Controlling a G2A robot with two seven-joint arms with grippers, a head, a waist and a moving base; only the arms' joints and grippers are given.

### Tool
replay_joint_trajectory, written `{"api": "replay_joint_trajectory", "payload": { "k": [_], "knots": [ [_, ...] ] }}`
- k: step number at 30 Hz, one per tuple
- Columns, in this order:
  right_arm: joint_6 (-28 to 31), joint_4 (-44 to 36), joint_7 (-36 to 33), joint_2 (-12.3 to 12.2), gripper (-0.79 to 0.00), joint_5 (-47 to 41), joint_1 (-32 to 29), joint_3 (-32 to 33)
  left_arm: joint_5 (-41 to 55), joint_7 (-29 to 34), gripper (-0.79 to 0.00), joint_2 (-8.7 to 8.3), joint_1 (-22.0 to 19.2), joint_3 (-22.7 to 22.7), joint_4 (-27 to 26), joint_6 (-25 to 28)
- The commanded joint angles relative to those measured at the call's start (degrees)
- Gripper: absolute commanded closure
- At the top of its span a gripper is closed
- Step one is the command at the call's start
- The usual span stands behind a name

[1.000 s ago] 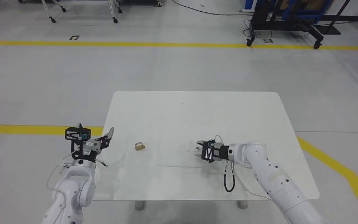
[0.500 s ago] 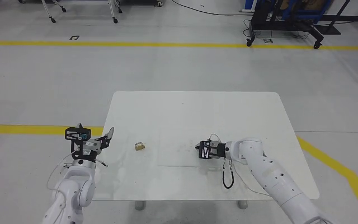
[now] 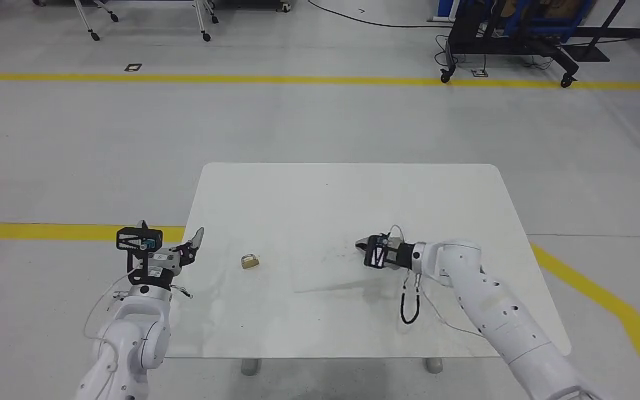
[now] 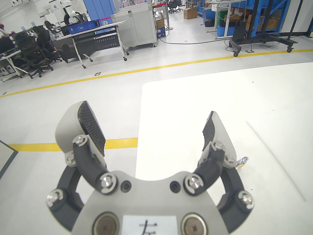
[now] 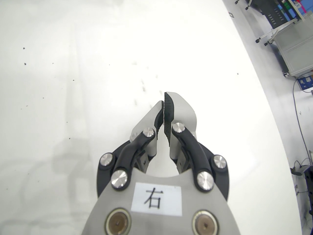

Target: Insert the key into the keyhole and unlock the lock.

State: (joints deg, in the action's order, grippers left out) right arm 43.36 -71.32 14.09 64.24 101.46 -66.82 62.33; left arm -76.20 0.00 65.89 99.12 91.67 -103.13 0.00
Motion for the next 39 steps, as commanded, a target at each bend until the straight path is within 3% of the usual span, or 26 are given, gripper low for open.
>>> {"api": "replay_joint_trajectory", "payload": {
  "k": [1, 6, 19, 22, 28, 32, 39],
  "knots": [
    [-0.9, 0.1, 0.3, -0.1, 0.0, -2.1, -0.5, 1.1, 0.0, 0.0, -0.785, 0.0, 0.0, 0.0, 0.0, 0.0],
    [-2.2, 0.6, 0.7, -0.2, 0.0, -6.1, -1.8, 2.8, 0.0, 0.0, -0.785, 0.0, 0.0, 0.0, 0.0, 0.0],
    [-2.2, 0.6, 0.7, -0.2, 0.0, -6.1, -1.8, 2.8, -0.1, 0.0, -0.785, 0.01, -0.1, -0.4, -0.3, 0.6],
    [-2.2, 0.6, 0.7, -0.2, 0.0, -6.1, -1.8, 2.8, 0.8, 0.6, -0.785, 0.22, -2.1, -4.9, -2.0, 7.0],
    [-2.2, 0.6, 0.7, -0.2, 0.0, -6.1, -1.8, 2.8, -2.0, 3.0, -0.785, 1.08, -12.2, -19.1, 1.7, 22.3],
    [-2.2, 0.6, 0.7, -0.2, 0.0, -6.1, -1.8, 2.8, -4.5, 4.4, -0.785, 2.12, -17.9, -25.4, 7.2, 21.7],
    [-2.2, 0.6, 0.7, -0.2, 0.0, -6.1, -1.8, 2.8, -5.8, 4.6, -0.785, 2.12, -17.7, -25.8, 7.4, 21.4]
  ]
}}
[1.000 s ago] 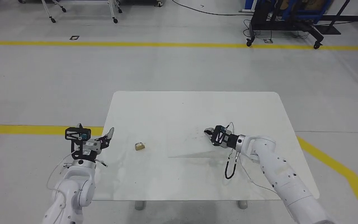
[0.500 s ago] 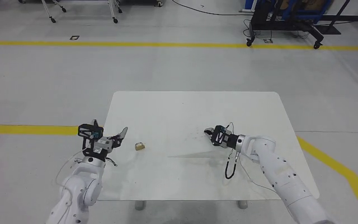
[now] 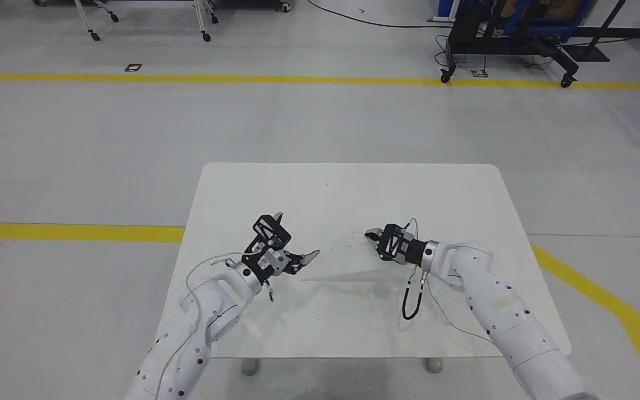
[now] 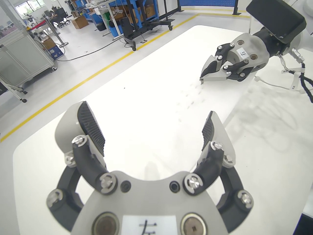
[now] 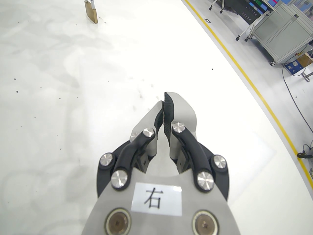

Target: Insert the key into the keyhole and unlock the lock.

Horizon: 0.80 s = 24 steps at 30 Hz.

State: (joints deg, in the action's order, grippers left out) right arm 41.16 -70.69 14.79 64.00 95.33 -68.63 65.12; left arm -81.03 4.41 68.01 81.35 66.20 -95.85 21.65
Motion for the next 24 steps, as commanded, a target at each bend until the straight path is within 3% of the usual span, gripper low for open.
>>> {"api": "replay_joint_trajectory", "payload": {
  "k": [1, 11, 20, 24],
  "knots": [
    [0.0, 0.0, 0.0, 0.0, 0.0, 0.0, 0.0, 0.0, -2.7, 0.5, -0.785, 0.02, 0.1, -1.1, 0.2, -0.3],
    [0.0, 0.0, 0.0, 0.0, 0.0, 0.0, 0.0, 0.0, -14.2, 0.6, -0.785, 1.93, -4.6, -12.6, 6.6, -3.5],
    [0.0, 0.0, 0.0, 0.0, 0.0, 0.0, 0.0, 0.0, -12.1, 4.8, -0.785, 4.57, -8.0, -17.3, 12.7, -13.8],
    [0.0, 0.0, 0.0, 0.0, 0.0, 0.0, 0.0, 0.0, -12.4, 5.7, -0.785, 5.48, -9.3, -19.1, 15.2, -15.5]
  ]
}}
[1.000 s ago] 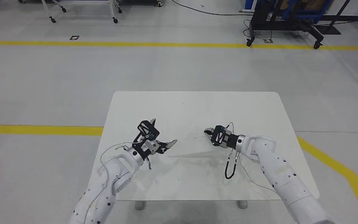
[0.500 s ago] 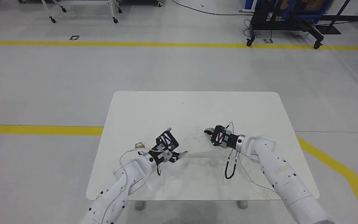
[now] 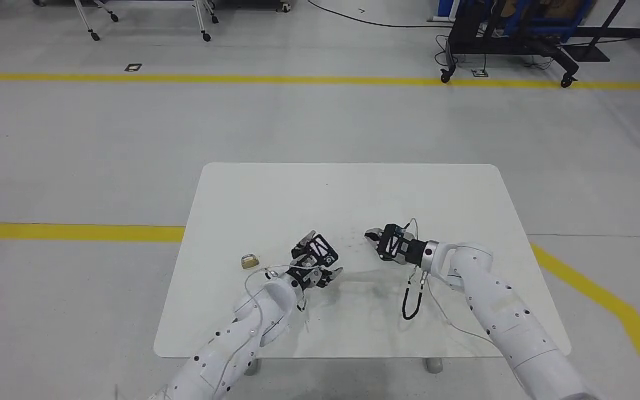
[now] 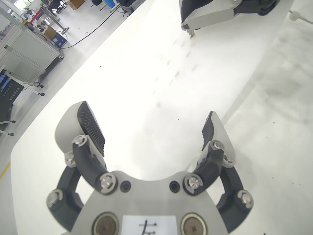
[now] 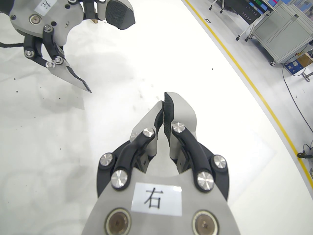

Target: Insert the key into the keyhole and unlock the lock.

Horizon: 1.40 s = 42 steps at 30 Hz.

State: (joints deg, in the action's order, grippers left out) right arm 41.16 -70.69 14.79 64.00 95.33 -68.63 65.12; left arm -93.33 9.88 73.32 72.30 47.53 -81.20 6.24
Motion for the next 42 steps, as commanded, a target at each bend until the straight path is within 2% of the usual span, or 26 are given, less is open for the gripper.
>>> {"api": "replay_joint_trajectory", "payload": {
  "k": [1, 20, 25, 32, 37, 40, 42],
  "knots": [
    [0.0, 0.0, 0.0, 0.0, 0.0, 0.0, 0.0, 0.0, 0.1, 0.4, -0.785, 0.36, -0.4, -0.8, 1.0, -0.1],
    [0.0, 0.0, 0.0, 0.0, 0.0, 0.0, 0.0, 0.0, 3.1, 1.3, -0.785, 1.58, -1.0, -1.0, 3.6, 2.2],
    [0.0, 0.0, 0.0, 0.0, 0.0, 0.0, 0.0, 0.0, 9.1, -0.6, -0.785, 1.51, -0.6, 1.9, 1.3, 3.5],
    [0.0, 0.0, 0.0, 0.0, 0.0, 0.0, 0.0, 0.0, 17.2, 1.6, -0.785, -0.03, 1.7, 9.0, -4.9, 11.4],
    [0.0, 0.0, 0.0, 0.0, 0.0, 0.0, 0.0, 0.0, 20.7, 2.8, -0.785, -0.76, 2.0, 12.5, -6.3, 15.3],
    [0.0, 0.0, 0.0, 0.0, 0.0, 0.0, 0.0, 0.0, 20.2, 2.5, -0.785, -0.7, 1.3, 13.1, -5.5, 13.0],
    [0.0, 0.0, 0.0, 0.0, 0.0, 0.0, 0.0, 0.0, 18.1, 2.0, -0.785, -0.29, 0.8, 11.8, -4.4, 8.9]
  ]
}}
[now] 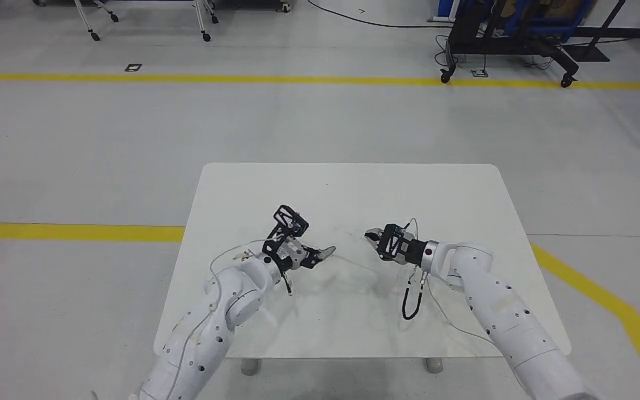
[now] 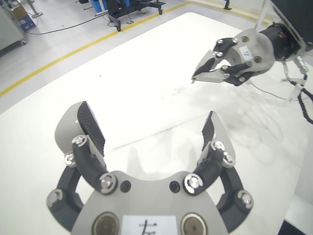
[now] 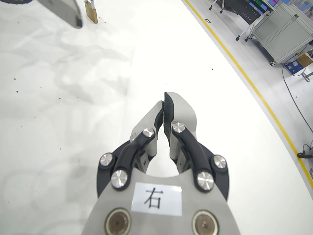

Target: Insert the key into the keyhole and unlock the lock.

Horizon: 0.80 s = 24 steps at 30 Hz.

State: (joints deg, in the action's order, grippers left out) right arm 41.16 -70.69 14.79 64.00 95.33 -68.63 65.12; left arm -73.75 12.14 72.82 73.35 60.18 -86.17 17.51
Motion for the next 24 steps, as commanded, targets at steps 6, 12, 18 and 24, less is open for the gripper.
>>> {"api": "replay_joint_trajectory", "payload": {
  "k": [6, 12, 18, 24],
  "knots": [
    [0.0, 0.0, 0.0, 0.0, 0.0, 0.0, 0.0, 0.0, -5.9, -3.2, -0.785, 2.07, -2.3, -8.1, 5.5, -7.3],
    [-2.9, -0.7, 0.9, 0.2, 0.0, -3.3, -0.6, 1.0, -3.7, -5.6, -0.785, 2.69, -2.7, -7.7, 6.7, -10.5],
    [-7.6, -2.2, 1.7, 0.6, 0.0, -15.6, -1.6, 4.5, 2.3, -9.8, -0.785, 1.84, -0.1, -1.9, 1.7, -8.4],
    [-6.8, -3.1, 0.8, 0.6, 0.0, -15.5, -1.7, 4.3, 2.3, -9.8, -0.785, 1.84, -0.1, -1.9, 1.7, -8.4]
  ]
}}
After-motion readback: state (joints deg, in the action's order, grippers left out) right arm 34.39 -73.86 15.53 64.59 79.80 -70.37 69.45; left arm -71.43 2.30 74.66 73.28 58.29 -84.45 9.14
